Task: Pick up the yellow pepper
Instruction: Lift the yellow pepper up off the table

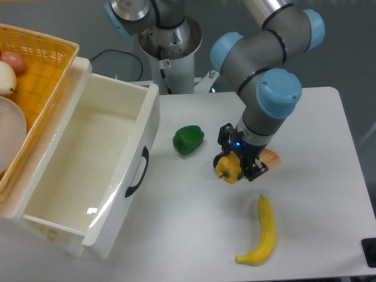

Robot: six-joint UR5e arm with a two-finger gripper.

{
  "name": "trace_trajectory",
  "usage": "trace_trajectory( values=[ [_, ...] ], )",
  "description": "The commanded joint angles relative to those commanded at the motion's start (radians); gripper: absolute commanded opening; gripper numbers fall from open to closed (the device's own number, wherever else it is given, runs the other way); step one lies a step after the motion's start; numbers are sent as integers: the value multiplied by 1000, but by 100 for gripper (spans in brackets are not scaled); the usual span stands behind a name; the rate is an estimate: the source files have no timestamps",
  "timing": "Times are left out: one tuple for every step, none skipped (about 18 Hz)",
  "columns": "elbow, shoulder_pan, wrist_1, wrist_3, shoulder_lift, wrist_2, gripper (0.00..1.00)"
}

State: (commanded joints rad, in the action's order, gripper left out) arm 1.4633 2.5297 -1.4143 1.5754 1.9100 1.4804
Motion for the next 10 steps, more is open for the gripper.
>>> trace_trajectory(
  values=[
    [12,-6,0,-2,-12,-8,13],
    [14,-14,0,-6,-17,-11,13],
    [15,-25,-2,-9,-19,-11,13],
    [17,-34,-2,-9,-20,-9,13],
    [22,-34,-3,-9,-20,-9,13],
    [25,-32,-2,-8,-22,-6,13],
    [26,-34,-2,-8,-22,-6,13],
    [26,-35,0,-9,-23,-6,13],
    [26,-35,0,-8,-23,-6,13],
    [26,-34,0,-8,-25,-8,13]
  ],
)
